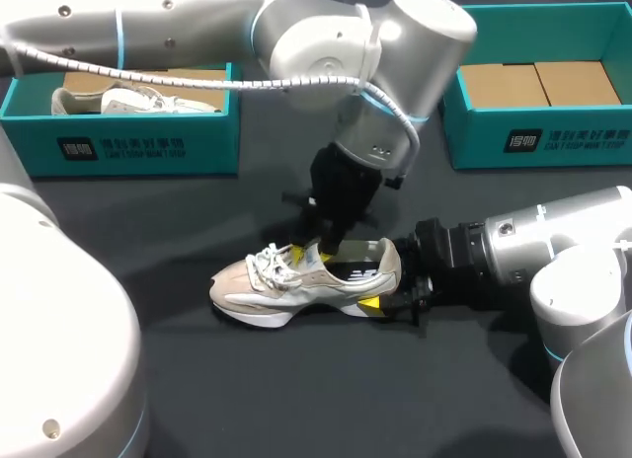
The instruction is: Take the shoe out of the shoebox, open the shoe tongue, remove and reinsert the insole, then place the shoe into the shoebox
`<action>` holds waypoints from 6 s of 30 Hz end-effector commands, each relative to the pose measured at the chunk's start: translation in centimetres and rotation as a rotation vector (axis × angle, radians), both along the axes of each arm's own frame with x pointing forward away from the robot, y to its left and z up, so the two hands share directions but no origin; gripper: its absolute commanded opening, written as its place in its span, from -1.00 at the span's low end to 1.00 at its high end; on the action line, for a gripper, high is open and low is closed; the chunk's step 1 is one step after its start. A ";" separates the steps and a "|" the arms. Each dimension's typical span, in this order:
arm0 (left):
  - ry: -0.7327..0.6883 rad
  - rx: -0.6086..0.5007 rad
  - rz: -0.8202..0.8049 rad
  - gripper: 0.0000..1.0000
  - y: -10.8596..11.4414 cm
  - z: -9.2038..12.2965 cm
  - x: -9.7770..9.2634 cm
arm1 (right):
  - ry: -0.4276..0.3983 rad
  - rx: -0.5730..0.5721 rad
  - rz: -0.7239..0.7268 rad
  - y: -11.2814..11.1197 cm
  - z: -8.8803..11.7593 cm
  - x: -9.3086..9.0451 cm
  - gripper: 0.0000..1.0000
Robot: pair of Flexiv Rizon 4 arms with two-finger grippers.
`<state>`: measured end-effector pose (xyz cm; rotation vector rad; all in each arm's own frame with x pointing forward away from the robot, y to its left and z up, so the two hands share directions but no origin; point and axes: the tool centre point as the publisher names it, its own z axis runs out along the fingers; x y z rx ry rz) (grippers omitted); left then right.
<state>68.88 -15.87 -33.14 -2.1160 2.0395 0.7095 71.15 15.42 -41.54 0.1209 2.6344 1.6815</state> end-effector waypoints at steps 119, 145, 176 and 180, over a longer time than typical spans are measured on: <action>0.029 -0.725 -1.391 -1.00 2.0 13.9 0.9 | 0.002 -0.005 -0.001 0.1 -0.1 0.2 -1.00; 0.166 -0.780 -1.667 -1.00 -2.7 5.3 -0.2 | 0.002 -0.005 -0.001 0.1 -0.1 0.2 -1.00; 0.156 -0.664 -1.617 -1.00 -5.9 0.8 0.1 | 0.002 -0.005 -0.001 0.1 -0.1 0.2 -1.00; 0.218 -0.675 -1.606 -1.00 -6.9 -1.1 0.6 | 0.002 -0.005 -0.001 0.1 -0.1 0.2 -1.00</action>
